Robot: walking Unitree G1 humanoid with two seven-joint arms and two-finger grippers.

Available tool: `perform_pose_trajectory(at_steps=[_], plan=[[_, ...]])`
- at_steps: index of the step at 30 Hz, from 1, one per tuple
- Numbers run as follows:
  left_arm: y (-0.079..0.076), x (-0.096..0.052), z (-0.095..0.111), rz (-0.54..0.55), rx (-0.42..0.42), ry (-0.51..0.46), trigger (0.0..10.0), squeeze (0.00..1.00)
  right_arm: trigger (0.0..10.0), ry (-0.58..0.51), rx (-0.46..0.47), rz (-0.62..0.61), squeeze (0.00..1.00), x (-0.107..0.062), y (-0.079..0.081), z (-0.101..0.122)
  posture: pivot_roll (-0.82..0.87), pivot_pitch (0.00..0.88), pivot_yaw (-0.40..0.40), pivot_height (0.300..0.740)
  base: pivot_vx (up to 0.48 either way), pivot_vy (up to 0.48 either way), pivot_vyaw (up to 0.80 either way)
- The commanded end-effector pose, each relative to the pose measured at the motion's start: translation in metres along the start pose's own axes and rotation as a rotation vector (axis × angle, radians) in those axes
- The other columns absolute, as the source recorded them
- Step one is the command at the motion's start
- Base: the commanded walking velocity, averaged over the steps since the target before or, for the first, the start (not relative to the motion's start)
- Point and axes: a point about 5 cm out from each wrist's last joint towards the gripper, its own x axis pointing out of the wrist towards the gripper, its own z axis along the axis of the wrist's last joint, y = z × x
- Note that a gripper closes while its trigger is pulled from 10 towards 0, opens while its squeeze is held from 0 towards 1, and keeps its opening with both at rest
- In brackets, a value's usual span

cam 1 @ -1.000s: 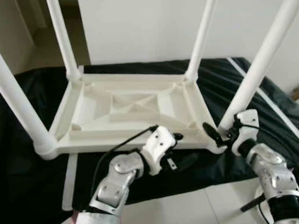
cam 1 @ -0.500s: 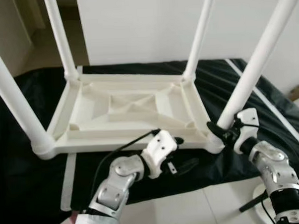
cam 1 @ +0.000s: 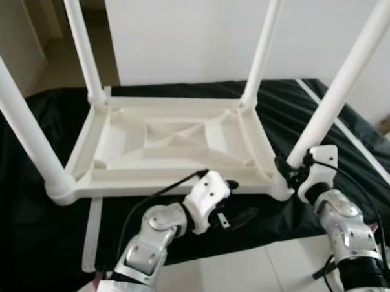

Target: Building children table

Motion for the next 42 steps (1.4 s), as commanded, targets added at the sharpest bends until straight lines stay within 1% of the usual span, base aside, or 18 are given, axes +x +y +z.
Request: perform_pose_trajectory(at_steps=[1,2,7,8,9,10,13,15,18,21,22,26,30,31,33,35,36,42], plan=[[0.0,0.003,0.0,0.034,0.001,0.002,10.0,0.0,10.0,0.053,0.058,-0.139,0.0,-0.001,-0.006,-0.01,0.08,0.0,-0.066,0.74,0.0,0.0,0.0],[0.0,0.003,0.0,0.034,0.002,0.001,10.0,0.0,10.0,0.048,0.069,-0.157,0.0,0.002,-0.003,-0.008,0.07,0.0,-0.06,0.74,0.0,0.0,0.0],[0.0,0.003,0.0,0.031,0.004,0.001,10.0,0.0,10.0,0.038,0.077,-0.216,0.0,0.007,0.001,-0.005,0.07,0.0,-0.064,0.74,0.0,0.0,0.0],[0.001,0.002,0.0,0.032,0.004,0.001,10.0,0.0,10.0,0.038,0.064,-0.303,0.0,0.009,0.007,-0.005,0.08,0.0,-0.071,0.74,0.0,0.0,0.0],[0.001,0.002,0.0,0.032,0.004,0.001,10.0,0.0,10.0,0.038,0.064,-0.303,0.0,0.009,0.007,-0.005,0.08,0.0,-0.071,0.74,0.0,0.0,0.0],[0.001,0.002,-0.001,0.039,0.006,0.002,10.0,0.0,10.0,0.041,0.056,-0.378,0.0,0.011,0.015,-0.005,0.08,0.0,-0.076,0.74,0.0,0.0,0.0],[0.002,0.002,-0.001,0.044,0.011,0.003,10.0,0.0,10.0,0.049,0.066,-0.422,0.0,0.011,0.019,-0.005,0.09,0.0,-0.079,0.74,0.0,0.0,0.0],[0.001,0.002,-0.001,0.05,0.001,-0.001,10.0,0.0,10.0,0.039,0.116,-0.456,0.0,0.015,0.027,0.0,0.09,0.0,-0.078,0.74,0.0,0.0,0.0],[-0.002,0.003,-0.001,0.043,-0.005,-0.003,10.0,0.0,10.0,0.005,0.075,-0.404,0.0,0.017,0.034,0.006,0.09,0.0,-0.08,0.74,0.0,0.0,0.0],[-0.003,0.002,-0.002,0.039,-0.002,0.002,10.0,0.0,10.0,0.005,0.067,-0.389,0.0,0.016,0.032,0.005,0.09,0.0,-0.084,0.74,0.0,0.0,0.0],[-0.002,0.002,-0.003,0.04,0.0,0.004,10.0,0.0,10.0,-0.007,0.072,-0.391,1.0,0.014,0.027,0.006,0.09,0.0,-0.084,0.74,0.0,0.0,0.0],[0.0,0.0,-0.003,0.048,0.001,0.005,10.0,0.0,10.0,-0.036,0.073,-0.395,1.0,0.012,0.02,0.009,0.09,0.0,-0.082,0.74,0.0,0.0,0.0],[-0.003,0.0,-0.003,0.043,-0.007,0.004,10.0,0.0,10.0,-0.081,0.049,-0.393,1.0,0.009,0.012,0.016,0.08,0.0,-0.078,0.74,0.0,0.0,0.0],[-0.006,0.0,-0.005,0.028,-0.009,0.011,10.0,0.0,10.0,-0.087,0.036,-0.383,0.0,0.006,0.009,0.016,0.08,0.0,-0.075,0.74,0.0,0.0,0.0],[-0.011,-0.002,-0.009,0.01,-0.013,0.022,10.0,0.0,10.0,-0.094,0.022,-0.368,0.0,0.001,0.007,0.015,0.08,0.0,-0.076,0.74,0.0,0.0,0.0],[-0.012,-0.002,-0.009,0.006,-0.015,0.026,10.0,0.0,10.0,-0.095,0.02,-0.362,0.0,0.0,0.006,0.015,0.08,0.0,-0.076,0.74,0.0,0.0,0.0],[-0.013,-0.005,-0.011,0.005,-0.017,0.032,10.0,0.0,10.0,-0.094,0.005,-0.344,0.0,-0.006,0.006,0.011,0.08,0.0,-0.076,0.74,0.0,0.0,0.0],[-0.013,-0.011,-0.014,-0.001,-0.029,0.049,10.0,0.0,10.0,-0.085,-0.021,-0.287,0.0,-0.019,0.007,0.003,0.08,0.0,-0.081,0.74,0.0,0.0,0.0]])
